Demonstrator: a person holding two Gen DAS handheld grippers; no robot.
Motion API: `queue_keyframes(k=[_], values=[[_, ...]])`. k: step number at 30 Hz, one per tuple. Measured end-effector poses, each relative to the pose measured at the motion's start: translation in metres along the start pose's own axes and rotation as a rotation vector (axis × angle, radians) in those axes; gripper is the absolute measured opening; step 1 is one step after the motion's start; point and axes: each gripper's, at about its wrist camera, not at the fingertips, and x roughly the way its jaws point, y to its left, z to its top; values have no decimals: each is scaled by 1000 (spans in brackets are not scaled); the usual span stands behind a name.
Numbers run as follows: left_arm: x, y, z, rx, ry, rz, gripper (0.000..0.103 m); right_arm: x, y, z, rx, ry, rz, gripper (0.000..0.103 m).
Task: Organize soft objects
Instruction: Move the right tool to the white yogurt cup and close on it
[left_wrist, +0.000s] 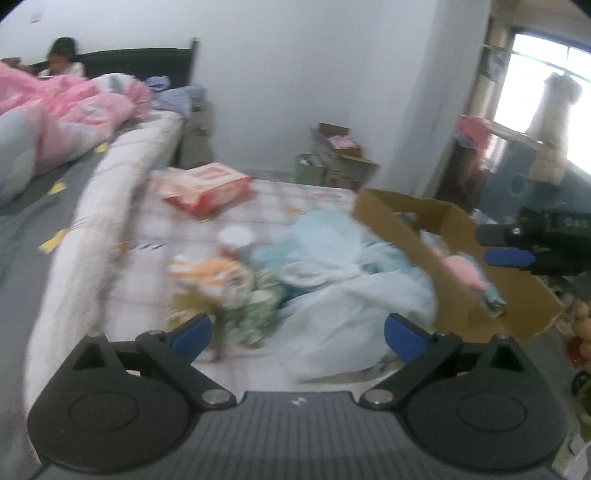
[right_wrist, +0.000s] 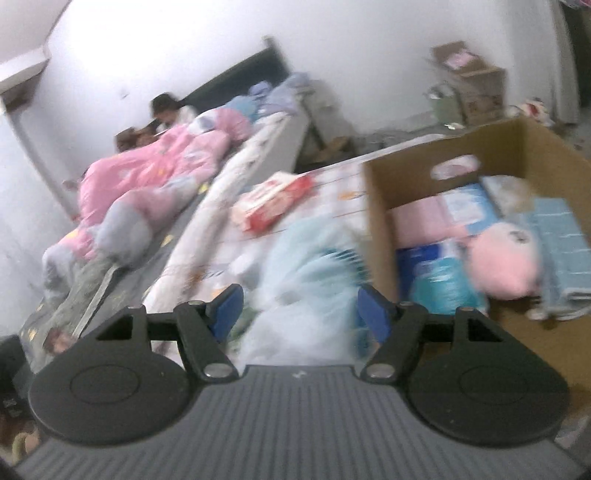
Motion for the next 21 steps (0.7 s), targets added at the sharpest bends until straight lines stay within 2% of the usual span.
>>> queue_keyframes(k=[6,14,21], values=[[-6,20,-15,-31,-13,95,101,29,51,-9,-74,47,76,68],[13,25,-20,32,-16,188,100,75,93,-17,-98,143,146,68],[35,40,-4,24,-22,192,99,124,108,-10,-117,201,147,68]])
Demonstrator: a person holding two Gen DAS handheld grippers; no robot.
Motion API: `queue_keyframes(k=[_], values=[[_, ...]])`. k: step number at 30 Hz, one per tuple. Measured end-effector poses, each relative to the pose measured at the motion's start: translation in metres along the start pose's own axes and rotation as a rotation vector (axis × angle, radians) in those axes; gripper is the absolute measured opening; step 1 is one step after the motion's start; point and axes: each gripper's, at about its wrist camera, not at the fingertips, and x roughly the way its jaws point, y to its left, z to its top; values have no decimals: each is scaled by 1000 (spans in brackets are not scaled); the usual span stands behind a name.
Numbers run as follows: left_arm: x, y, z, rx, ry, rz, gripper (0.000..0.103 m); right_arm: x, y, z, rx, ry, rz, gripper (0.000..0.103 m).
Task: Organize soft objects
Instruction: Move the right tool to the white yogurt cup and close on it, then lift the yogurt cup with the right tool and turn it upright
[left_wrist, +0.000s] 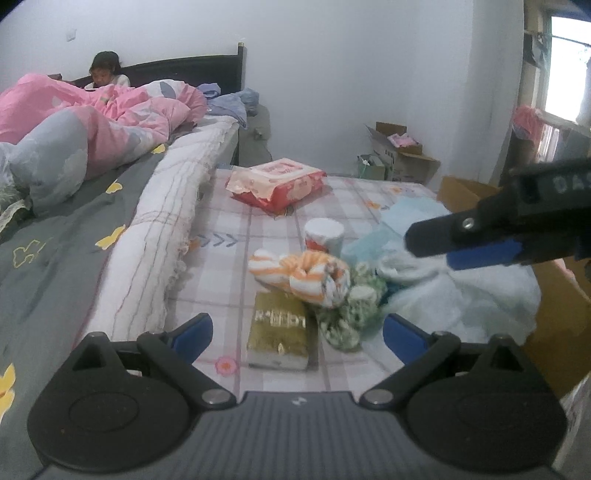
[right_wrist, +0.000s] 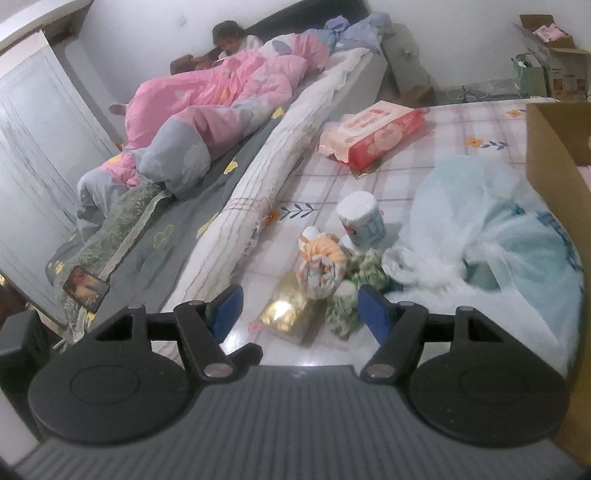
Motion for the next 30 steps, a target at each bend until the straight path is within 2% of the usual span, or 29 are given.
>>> queue_keyframes(k=[8,10,13,15,21,22,23,30], values=[[40,2,51,-3,-77,-60,98,61,-10,70,-32,40,-39,68],[60,-1,62,5,-60,-88,93,86,-14,85,-48,66,-81,68],[91,-2,69,-5,-1,-104,79,124,-21,102,-66,117,-142,69],[106,1,68,-26,40,-114,73,149,-28,107,-64,164,-160,69],[130,12,54,-60,129,-95,67,192,-42,100,-80,257,-203,66],[131,15,52,-72,135,-101,67,194,-45,99,-77,262,-201,64],[131,18,51,-84,138,-106,67,196,-47,98,-74,265,-198,56],[116,27,52,-107,101,-98,67,187,-49,97,-48,221,-182,50]])
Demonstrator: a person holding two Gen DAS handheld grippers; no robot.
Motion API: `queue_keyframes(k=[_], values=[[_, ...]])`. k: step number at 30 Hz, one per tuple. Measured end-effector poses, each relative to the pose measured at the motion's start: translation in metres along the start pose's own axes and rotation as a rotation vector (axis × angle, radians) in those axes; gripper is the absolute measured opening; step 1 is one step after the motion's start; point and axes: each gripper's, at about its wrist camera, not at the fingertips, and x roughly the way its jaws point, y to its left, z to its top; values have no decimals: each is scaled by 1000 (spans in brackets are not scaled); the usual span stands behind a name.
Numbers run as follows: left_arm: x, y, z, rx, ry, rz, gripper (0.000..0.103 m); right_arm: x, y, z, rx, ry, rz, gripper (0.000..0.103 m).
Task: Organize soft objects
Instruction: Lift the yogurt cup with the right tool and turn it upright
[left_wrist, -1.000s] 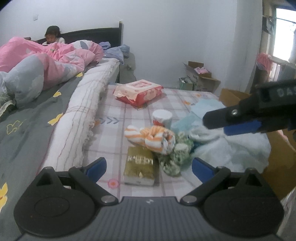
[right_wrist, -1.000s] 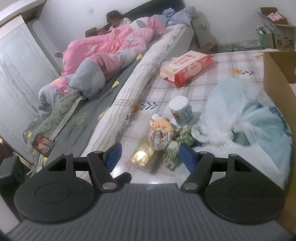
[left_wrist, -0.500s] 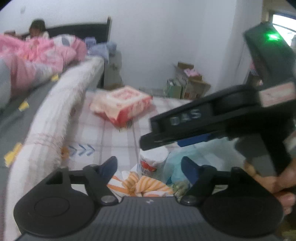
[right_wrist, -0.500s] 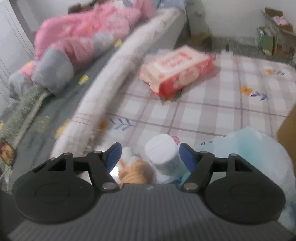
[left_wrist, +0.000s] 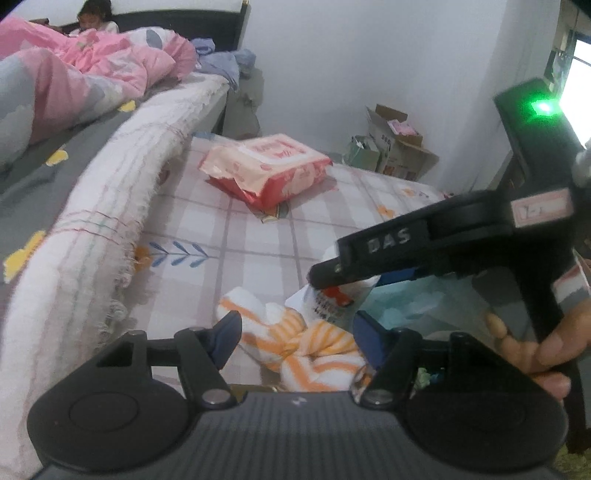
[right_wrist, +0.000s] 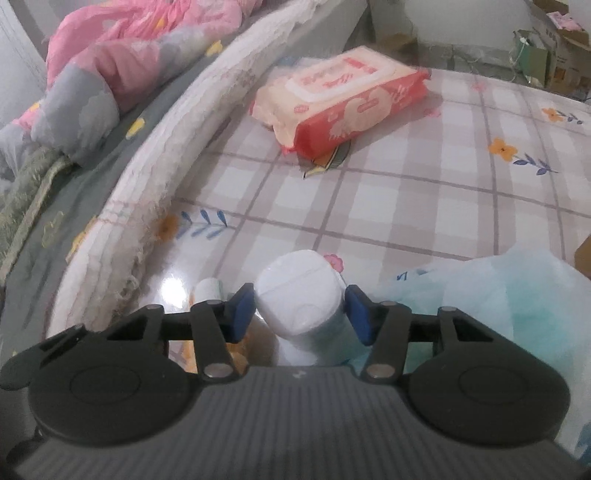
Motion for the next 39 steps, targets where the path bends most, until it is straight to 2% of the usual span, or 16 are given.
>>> queue_keyframes(k=[7,10,12,15,18,24,29,33,39], values=[[-44,2,0,0,-72,-22,71,-59,5,-1,27,-161,69,50],[-68,-1,-6,5,-95,-53,71,-90,12,-9,38,-208,145,50],[-84,-1,-13,5,-108,-82,71,-108,16,-20,61,-211,225,50],[-109,-2,-34,3,-115,-117,71,-120,18,-43,130,-164,366,50],[-129,1,-61,-23,-81,-136,71,-116,21,-75,199,-78,463,50],[-150,16,-119,-84,5,-100,71,-68,37,-140,318,160,605,50],[-149,27,-146,-112,58,-41,69,-38,53,-171,338,260,595,51],[-147,25,-152,-98,54,-14,65,-40,50,-176,370,253,604,52],[-143,14,-151,-50,39,-11,62,-54,42,-175,285,187,438,55]])
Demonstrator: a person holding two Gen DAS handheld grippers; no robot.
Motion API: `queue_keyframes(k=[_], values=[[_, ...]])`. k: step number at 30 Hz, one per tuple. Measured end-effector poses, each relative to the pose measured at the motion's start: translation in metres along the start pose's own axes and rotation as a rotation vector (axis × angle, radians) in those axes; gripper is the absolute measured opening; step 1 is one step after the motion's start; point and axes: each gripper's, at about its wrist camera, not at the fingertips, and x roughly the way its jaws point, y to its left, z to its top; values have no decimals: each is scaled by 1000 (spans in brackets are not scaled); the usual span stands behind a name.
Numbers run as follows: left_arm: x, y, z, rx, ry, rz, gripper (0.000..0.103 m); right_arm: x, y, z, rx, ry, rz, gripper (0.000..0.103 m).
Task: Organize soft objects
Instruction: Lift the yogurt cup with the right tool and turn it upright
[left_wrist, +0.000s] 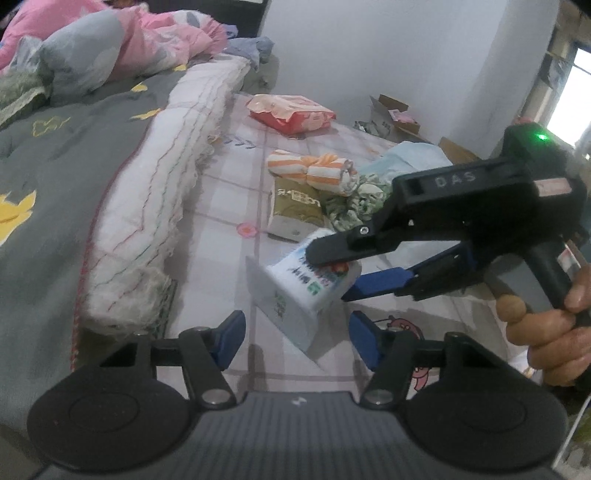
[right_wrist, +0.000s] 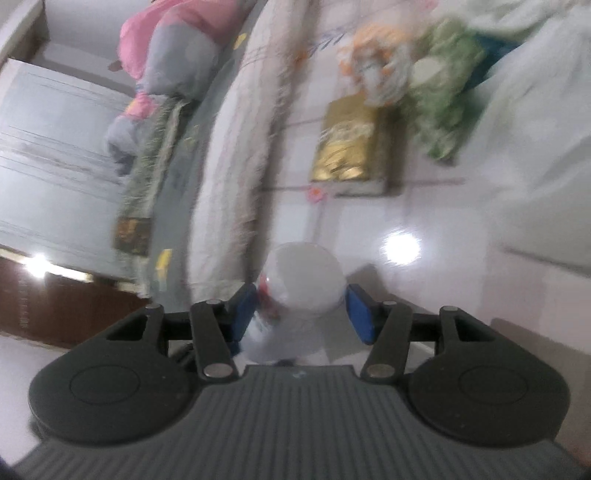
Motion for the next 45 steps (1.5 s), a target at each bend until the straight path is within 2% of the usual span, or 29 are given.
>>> queue_keyframes(k=[5,8,14,16,18,24,28,31,32,33,34,38,42,45], values=[[1,-6,-1,43,-4,9,62,-15,-7,-3,-42,-52,-91,55],[3,-7,-2,51,-1,17,62,-21,-12,-4,-53,-77,-117,55],[4,-8,-4,77,-15,42,62,-31,-4,-5,-82,-102,-82,55],[2,-8,-6,90,-23,56,62,-30,10,-4,-127,-98,-89,62],[1,-6,-9,90,-21,59,62,-28,25,-4,-191,-91,-110,77],[-2,8,-15,57,-7,72,62,-7,70,-8,-437,-21,-233,92],[-3,18,-17,17,2,71,62,20,88,-14,-576,30,-340,93],[-4,21,-17,4,2,70,62,30,85,-12,-579,43,-377,91],[-5,22,-16,6,-1,73,62,34,81,-11,-556,51,-374,82],[-6,22,-16,9,-3,76,62,36,75,-8,-521,60,-366,64],[-7,22,-15,9,-6,77,62,36,69,-5,-484,72,-353,66],[-10,23,-14,6,-14,71,62,23,47,1,-345,49,-241,65],[-12,20,-11,17,-24,60,62,17,13,9,-119,67,-27,65],[-11,14,-8,31,-27,53,62,18,-4,9,-45,75,50,66]])
